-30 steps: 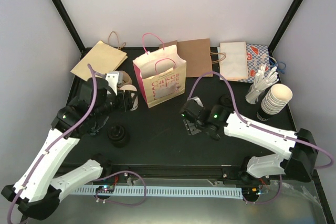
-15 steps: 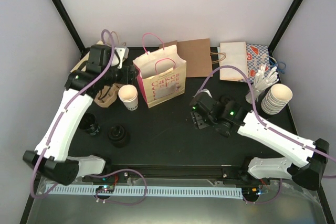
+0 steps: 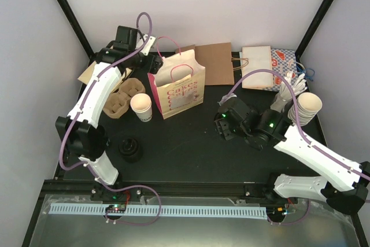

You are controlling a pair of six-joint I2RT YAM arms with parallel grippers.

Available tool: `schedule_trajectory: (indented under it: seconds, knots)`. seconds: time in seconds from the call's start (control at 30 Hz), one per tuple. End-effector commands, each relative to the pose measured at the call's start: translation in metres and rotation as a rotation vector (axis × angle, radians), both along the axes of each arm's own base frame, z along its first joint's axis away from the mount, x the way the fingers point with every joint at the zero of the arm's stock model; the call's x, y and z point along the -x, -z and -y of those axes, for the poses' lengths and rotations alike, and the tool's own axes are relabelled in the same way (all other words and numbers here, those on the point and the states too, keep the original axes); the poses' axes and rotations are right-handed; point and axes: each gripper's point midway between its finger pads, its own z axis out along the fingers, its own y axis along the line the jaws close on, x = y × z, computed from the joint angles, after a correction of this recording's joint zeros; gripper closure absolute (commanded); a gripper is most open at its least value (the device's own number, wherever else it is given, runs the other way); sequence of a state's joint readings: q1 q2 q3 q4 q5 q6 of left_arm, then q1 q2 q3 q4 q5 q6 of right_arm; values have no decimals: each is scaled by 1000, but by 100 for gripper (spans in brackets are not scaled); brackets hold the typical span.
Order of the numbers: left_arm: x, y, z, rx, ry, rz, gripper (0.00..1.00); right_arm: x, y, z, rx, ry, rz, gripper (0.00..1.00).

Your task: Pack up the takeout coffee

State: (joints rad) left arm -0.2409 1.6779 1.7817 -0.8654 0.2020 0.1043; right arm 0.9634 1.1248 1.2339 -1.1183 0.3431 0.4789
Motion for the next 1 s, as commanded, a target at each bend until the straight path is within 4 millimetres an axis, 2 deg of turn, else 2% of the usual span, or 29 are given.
schedule_trajectory:
  seconds: [0.0,0.1,0.3,0.37,0.63,0.97]
  knots:
    - [-17,-15,0,-56,86,84,17,5,-16,6,-24,-18,17,28]
    - [-20,-12,15,-22,172,67,23,6,-17,9,-21,-16,20,28]
    - [-17,2,43,66,335,-16,58,8,-31,15,-41,-8,46,29]
    - [-12,-1,50,102,378,-31,68,8,-39,18,-44,-5,60,29]
    - [16,-18,64,206,432,-60,96,3,-77,30,-29,-2,153,29]
    - [72,-28,77,125,496,19,98,0,-128,36,-23,-67,283,30]
